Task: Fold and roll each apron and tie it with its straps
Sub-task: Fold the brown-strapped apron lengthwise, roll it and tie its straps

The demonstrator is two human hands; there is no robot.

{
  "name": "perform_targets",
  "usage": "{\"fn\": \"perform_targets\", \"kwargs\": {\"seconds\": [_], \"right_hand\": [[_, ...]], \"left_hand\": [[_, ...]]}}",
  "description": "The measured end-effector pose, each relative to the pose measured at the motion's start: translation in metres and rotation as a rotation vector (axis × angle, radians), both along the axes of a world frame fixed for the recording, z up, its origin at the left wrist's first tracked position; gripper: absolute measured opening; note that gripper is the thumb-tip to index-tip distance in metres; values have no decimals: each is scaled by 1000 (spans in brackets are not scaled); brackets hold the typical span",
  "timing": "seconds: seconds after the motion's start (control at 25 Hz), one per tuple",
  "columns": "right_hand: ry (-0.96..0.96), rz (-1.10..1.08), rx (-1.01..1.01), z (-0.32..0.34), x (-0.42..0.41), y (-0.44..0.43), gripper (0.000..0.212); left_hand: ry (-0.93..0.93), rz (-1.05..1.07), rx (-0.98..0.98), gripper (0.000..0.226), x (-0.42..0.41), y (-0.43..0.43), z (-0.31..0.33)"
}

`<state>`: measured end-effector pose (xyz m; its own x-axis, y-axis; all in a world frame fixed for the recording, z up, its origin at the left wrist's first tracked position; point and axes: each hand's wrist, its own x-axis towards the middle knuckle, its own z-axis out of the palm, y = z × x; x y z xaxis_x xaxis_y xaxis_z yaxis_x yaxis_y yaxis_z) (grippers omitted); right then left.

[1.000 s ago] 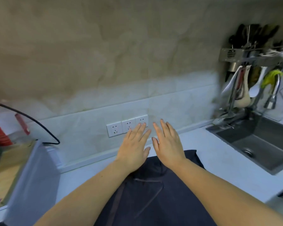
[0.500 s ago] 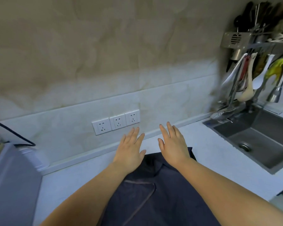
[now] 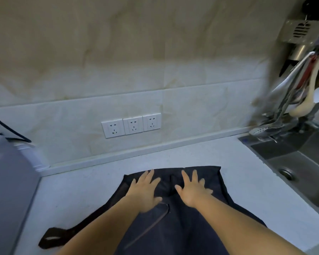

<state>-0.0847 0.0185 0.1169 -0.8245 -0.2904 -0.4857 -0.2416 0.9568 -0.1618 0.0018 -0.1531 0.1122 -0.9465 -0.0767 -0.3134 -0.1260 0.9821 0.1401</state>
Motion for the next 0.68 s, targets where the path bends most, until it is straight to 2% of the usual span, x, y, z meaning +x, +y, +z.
{"fn": "perform_targets", "kwargs": {"seconds": [0.12, 0.2, 0.28, 0.44, 0.6, 0.68], "right_hand": [[-169, 56, 136, -37, -30, 13, 74], [-184, 110, 195, -60, -52, 26, 76], [-108, 189, 184, -85, -66, 42, 76], [127, 324, 50, -124, -73, 63, 89], [308, 340, -93, -150, -80, 65, 63], [389, 353, -169, -156, -89, 61, 64]], "left_hand": [[-138, 123, 105, 83, -18, 23, -39], [-179, 201, 135, 85, -32, 36, -62], [-165, 241, 98, 79, -43, 45, -82], [28, 350, 17, 75, -56, 47, -111], [377, 432, -20, 65, -62, 46, -142], [560, 438, -45, 53, -70, 44, -161]]}}
